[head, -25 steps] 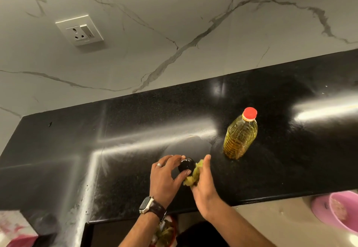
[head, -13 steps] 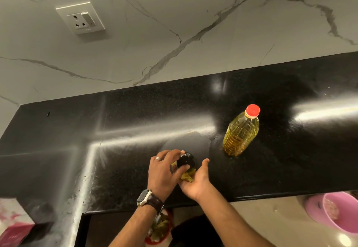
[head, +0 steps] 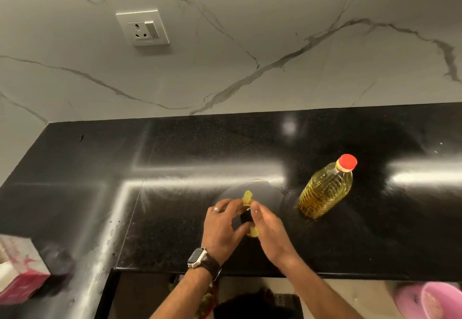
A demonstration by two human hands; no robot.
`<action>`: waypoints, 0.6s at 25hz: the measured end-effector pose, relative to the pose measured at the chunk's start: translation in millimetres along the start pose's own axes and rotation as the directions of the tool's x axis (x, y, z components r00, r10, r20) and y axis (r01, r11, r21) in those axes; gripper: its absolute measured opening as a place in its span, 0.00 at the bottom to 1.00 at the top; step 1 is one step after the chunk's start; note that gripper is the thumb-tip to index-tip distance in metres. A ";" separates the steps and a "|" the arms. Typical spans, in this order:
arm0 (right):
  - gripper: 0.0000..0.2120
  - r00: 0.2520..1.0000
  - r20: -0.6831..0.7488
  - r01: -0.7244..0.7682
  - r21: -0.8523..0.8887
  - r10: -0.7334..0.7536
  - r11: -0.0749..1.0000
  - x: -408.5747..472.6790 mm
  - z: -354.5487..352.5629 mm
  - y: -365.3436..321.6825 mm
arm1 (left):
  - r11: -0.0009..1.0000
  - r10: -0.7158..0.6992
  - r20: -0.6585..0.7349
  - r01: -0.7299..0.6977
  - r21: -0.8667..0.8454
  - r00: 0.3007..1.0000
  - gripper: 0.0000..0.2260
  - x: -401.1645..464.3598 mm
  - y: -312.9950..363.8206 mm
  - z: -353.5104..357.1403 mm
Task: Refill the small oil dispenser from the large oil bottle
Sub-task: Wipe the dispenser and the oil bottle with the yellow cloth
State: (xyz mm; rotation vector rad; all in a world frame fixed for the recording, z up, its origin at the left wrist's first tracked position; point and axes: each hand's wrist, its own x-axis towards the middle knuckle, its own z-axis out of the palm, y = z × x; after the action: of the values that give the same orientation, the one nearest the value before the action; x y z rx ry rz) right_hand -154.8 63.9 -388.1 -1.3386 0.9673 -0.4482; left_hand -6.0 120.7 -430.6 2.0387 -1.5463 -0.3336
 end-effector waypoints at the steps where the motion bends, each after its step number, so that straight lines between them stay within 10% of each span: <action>1: 0.38 0.999 0.036 0.039 -0.096 -0.036 0.995 10.8 -6.0 -0.9 | 1.000 0.003 -0.021 -0.003 0.012 1.000 0.28 -0.6 0.5 1.7; 9: 0.56 0.740 0.554 -0.112 -0.457 0.381 0.882 106.4 -13.2 -29.1 | 0.999 -0.046 -0.160 0.047 0.004 0.986 0.50 -2.4 4.1 4.7; 15: 0.51 0.708 0.547 -0.298 -0.342 0.447 0.891 126.8 -6.5 -5.0 | 0.998 -0.067 -0.133 0.067 -0.007 0.989 0.49 -4.2 1.9 8.4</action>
State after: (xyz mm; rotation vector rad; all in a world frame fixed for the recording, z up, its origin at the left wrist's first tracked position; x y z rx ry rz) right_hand -88.1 -37.9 -424.4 -1.3181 0.7131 0.4259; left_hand -13.0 121.9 -437.0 2.0703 -1.3993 -0.2189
